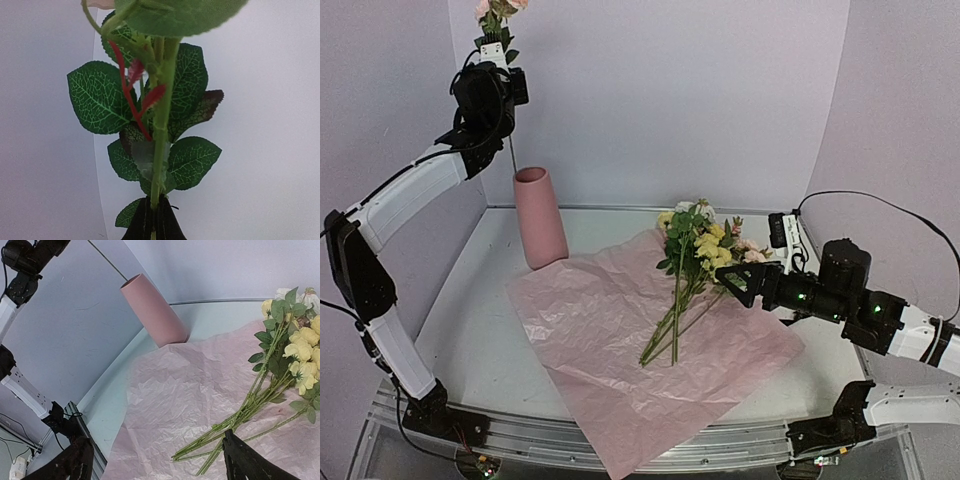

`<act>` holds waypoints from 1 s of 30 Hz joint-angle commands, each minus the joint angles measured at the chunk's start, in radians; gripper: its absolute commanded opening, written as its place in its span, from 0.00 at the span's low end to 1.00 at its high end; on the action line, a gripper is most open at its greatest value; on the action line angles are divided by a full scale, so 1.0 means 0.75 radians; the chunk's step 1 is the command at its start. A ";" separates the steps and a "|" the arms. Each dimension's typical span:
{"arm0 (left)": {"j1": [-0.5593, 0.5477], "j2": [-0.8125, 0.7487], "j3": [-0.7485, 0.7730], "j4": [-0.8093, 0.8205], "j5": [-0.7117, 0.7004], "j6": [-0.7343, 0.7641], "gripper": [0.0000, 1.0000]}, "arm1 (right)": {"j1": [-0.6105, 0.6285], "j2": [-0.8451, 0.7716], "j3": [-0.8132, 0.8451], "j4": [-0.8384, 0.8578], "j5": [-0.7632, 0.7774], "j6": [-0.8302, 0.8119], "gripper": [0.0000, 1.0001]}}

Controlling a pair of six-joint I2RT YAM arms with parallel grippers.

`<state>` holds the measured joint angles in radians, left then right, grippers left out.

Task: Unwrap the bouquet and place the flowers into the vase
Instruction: Insert the fake flower into the vase.

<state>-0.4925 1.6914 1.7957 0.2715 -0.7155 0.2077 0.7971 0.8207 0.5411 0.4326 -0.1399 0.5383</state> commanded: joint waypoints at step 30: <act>0.007 -0.182 -0.045 0.046 0.107 -0.187 0.00 | 0.001 0.000 0.020 0.012 0.040 -0.031 0.90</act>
<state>-0.4896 1.6191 1.8174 0.2886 -0.6516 0.1189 0.7971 0.8249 0.5411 0.4179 -0.1181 0.5232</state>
